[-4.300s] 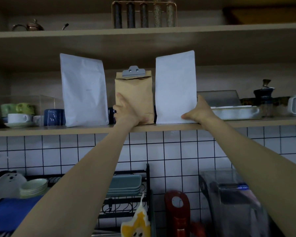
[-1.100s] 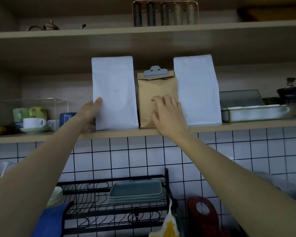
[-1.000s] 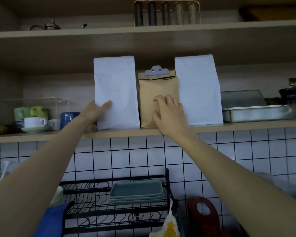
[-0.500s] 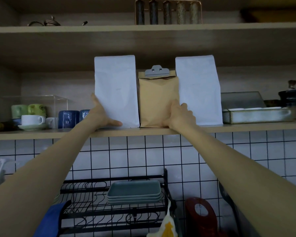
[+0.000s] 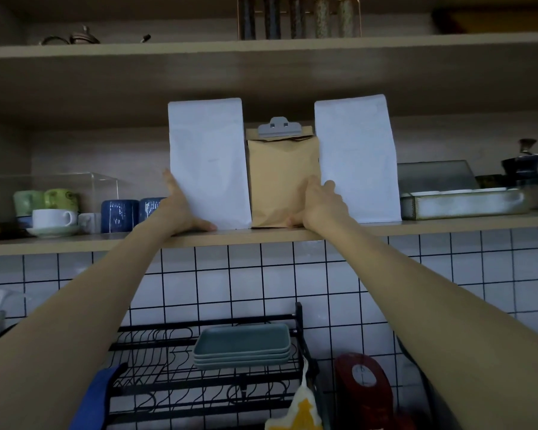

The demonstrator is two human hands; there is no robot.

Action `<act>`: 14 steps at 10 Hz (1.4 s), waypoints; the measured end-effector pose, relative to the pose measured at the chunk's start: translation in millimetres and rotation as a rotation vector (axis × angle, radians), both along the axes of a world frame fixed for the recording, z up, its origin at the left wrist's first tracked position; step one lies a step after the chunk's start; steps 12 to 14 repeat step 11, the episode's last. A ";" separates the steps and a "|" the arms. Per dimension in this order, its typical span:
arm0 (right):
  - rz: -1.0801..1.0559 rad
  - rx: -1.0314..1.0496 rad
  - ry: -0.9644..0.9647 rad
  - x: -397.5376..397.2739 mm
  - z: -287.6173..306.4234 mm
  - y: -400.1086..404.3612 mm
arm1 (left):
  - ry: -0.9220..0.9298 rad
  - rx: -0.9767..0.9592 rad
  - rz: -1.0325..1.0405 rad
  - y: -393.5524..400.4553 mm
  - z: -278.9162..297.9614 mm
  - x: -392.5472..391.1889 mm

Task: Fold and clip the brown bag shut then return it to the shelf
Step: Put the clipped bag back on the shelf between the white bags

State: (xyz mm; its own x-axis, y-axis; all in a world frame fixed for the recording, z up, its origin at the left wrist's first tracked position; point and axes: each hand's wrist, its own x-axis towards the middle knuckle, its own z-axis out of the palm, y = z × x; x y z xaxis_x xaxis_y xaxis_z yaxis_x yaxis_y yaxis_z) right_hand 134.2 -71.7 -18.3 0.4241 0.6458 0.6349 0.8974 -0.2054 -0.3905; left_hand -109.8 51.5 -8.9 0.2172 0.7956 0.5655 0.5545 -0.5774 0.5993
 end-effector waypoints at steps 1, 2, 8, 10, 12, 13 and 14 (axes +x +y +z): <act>0.008 -0.032 -0.027 8.5 -1.8 -5.4 | -0.019 0.009 -0.014 1.3 -1.6 -2.1; -0.011 0.031 0.007 26.2 -1.9 -16.6 | -0.015 0.013 -0.007 2.6 -3.8 -1.3; -0.043 0.071 0.313 102.9 10.2 -50.3 | -0.054 0.099 -0.021 11.3 -7.3 0.4; -0.010 0.055 0.291 101.6 4.1 -48.8 | -0.043 0.086 0.041 0.3 -7.4 2.6; -0.083 0.139 0.140 92.8 -5.2 -51.2 | 0.000 0.064 0.162 -16.8 -10.2 10.1; -0.083 0.139 0.140 92.8 -5.2 -51.2 | 0.000 0.064 0.162 -16.8 -10.2 10.1; -0.083 0.139 0.140 92.8 -5.2 -51.2 | 0.000 0.064 0.162 -16.8 -10.2 10.1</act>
